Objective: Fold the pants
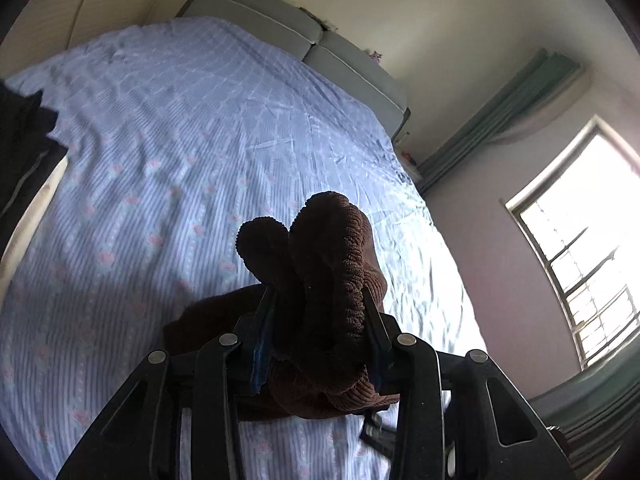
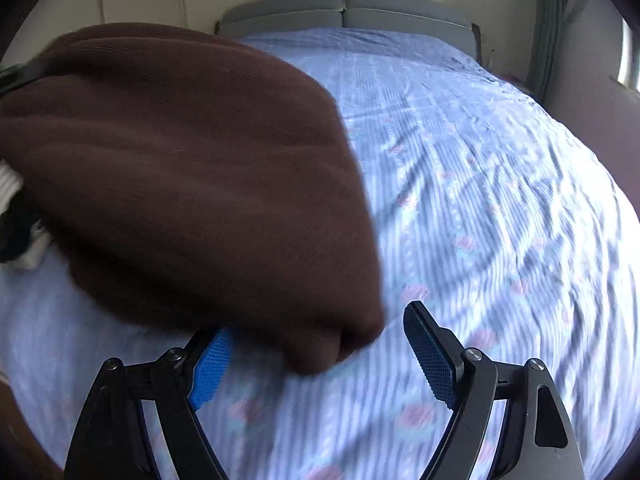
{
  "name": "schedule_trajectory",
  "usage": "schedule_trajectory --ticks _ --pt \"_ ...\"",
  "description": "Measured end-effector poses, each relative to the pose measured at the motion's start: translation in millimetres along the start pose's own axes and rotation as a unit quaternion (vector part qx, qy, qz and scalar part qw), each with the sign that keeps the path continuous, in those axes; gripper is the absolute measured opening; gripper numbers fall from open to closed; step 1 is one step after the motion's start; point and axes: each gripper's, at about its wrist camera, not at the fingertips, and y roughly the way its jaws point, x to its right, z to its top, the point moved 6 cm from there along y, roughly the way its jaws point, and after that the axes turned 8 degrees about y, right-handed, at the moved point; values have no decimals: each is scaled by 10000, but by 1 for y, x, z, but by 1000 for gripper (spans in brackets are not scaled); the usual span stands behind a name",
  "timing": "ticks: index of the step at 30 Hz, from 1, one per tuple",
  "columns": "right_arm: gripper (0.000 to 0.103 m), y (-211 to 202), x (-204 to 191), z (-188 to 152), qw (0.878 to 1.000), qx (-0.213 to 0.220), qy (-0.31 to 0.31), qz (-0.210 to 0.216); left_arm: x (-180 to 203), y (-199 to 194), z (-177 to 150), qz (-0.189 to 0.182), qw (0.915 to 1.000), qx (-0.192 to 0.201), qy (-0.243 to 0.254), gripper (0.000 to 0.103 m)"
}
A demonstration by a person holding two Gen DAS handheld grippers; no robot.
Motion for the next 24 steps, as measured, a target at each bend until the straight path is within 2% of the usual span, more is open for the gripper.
schedule_trajectory --ticks 1,5,7,9,13,16,19,21,24 --pt "82 0 7 6 9997 90 112 -211 -3 -1 -3 28 10000 -20 -5 37" --pt "82 -27 31 19 9940 662 796 -359 -34 16 -36 -19 9985 -381 -394 36" --pt "82 -27 30 12 9942 609 669 -579 -58 32 -59 -32 9949 -600 -811 36" --pt "82 -22 27 5 9944 564 374 -815 -72 40 -74 9 9931 -682 -950 36" --pt "82 -11 21 -12 9955 291 132 -897 -77 41 -84 108 9952 -705 -673 40" --pt "82 -14 25 -13 9974 65 57 -721 -81 45 -87 463 9956 -770 -267 53" --pt "82 -38 23 -23 9971 -75 -75 -750 -78 42 -89 536 9956 -772 -54 57" --pt "82 -62 19 -24 9963 173 -268 -801 -71 39 -89 756 9942 -736 222 65" --pt "83 -92 11 -10 9922 779 -432 -866 -73 41 -89 648 9949 -774 21 67"
